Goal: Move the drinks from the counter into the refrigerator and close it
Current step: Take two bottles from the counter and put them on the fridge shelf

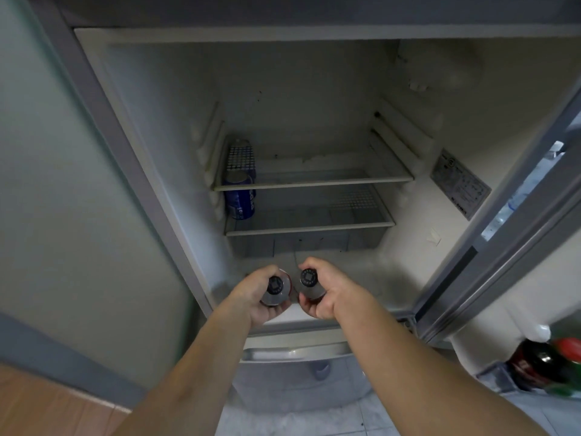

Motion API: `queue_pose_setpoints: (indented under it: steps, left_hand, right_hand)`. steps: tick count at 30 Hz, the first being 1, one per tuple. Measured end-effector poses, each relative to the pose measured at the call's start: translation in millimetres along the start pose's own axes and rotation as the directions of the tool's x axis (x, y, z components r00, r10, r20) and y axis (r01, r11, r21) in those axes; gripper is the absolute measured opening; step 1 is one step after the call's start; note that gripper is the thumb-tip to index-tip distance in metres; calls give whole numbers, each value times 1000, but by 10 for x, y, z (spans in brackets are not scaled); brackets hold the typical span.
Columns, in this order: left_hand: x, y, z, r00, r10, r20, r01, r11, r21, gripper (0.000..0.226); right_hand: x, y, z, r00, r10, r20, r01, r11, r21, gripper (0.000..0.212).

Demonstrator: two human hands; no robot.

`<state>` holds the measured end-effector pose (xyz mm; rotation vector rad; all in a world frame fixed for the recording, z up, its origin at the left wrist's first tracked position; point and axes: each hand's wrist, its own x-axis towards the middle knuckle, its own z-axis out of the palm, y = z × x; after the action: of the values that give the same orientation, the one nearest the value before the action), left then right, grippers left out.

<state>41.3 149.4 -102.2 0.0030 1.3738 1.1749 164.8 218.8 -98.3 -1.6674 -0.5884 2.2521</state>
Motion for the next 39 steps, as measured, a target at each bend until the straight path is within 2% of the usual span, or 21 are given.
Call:
queue_pose_setpoints:
  steps: [5, 8, 11, 14, 16, 18, 21, 25, 27, 31, 33, 35, 37, 39]
  left_hand:
    - [-132, -241, -103, 999, -31, 16, 31, 998, -51, 22]
    - [-156, -458, -156, 999, 27, 23, -26, 997, -67, 41]
    - [-201, -622, -245, 990, 125, 58, -121, 990, -66, 51]
    - [-249, -665, -355, 963, 237, 126, -230, 971, -64, 74]
    - [-279, -592, -352, 931, 317, 179, -330, 943, 44, 92]
    - [-267, -452, -267, 899, 397, 185, -423, 897, 129, 97]
    - [-177, -203, -76, 842, 518, 150, -539, 805, 246, 91]
    - [10, 84, 98, 787, 601, 137, -606, 713, 353, 76]
    - [106, 216, 160, 788, 604, 119, -593, 694, 408, 71]
    - [324, 394, 256, 755, 640, 141, -641, 675, 365, 78]
    - [436, 462, 330, 712, 698, 77, -671, 645, 366, 69]
    - [541, 498, 393, 656, 755, 0, -678, 589, 440, 56]
    - [612, 525, 418, 630, 773, 66, -688, 517, 510, 63]
    - [662, 565, 392, 648, 730, 218, -681, 429, 593, 84]
  right_hand:
    - [-73, 138, -192, 999, -40, 3, 40, 999, -9, 26]
    - [-69, 312, -330, 994, -98, 48, 100, 994, -38, 24]
    - [-81, 439, -470, 968, -234, 95, 237, 971, -24, 24]
    - [-136, 433, -623, 890, -423, 170, 432, 902, -14, 48]
    - [-171, 368, -669, 832, -512, 214, 533, 845, -51, 73]
    - [-168, 272, -657, 790, -580, 200, 607, 785, -120, 92]
    - [-136, 99, -571, 750, -641, 163, 660, 713, -236, 101]
    - [36, -127, -440, 705, -677, 210, 705, 640, -305, 97]
    - [143, -240, -367, 702, -675, 227, 706, 618, -346, 94]
    - [357, -418, -224, 696, -676, 243, 704, 574, -418, 89]
    - [461, -538, -134, 669, -707, 230, 717, 531, -452, 80]
    - [571, -658, -37, 631, -743, 223, 732, 475, -489, 72]
    - [635, -753, 40, 595, -778, 202, 738, 429, -521, 72]
    - [678, -816, 65, 553, -794, 253, 753, 346, -560, 78]
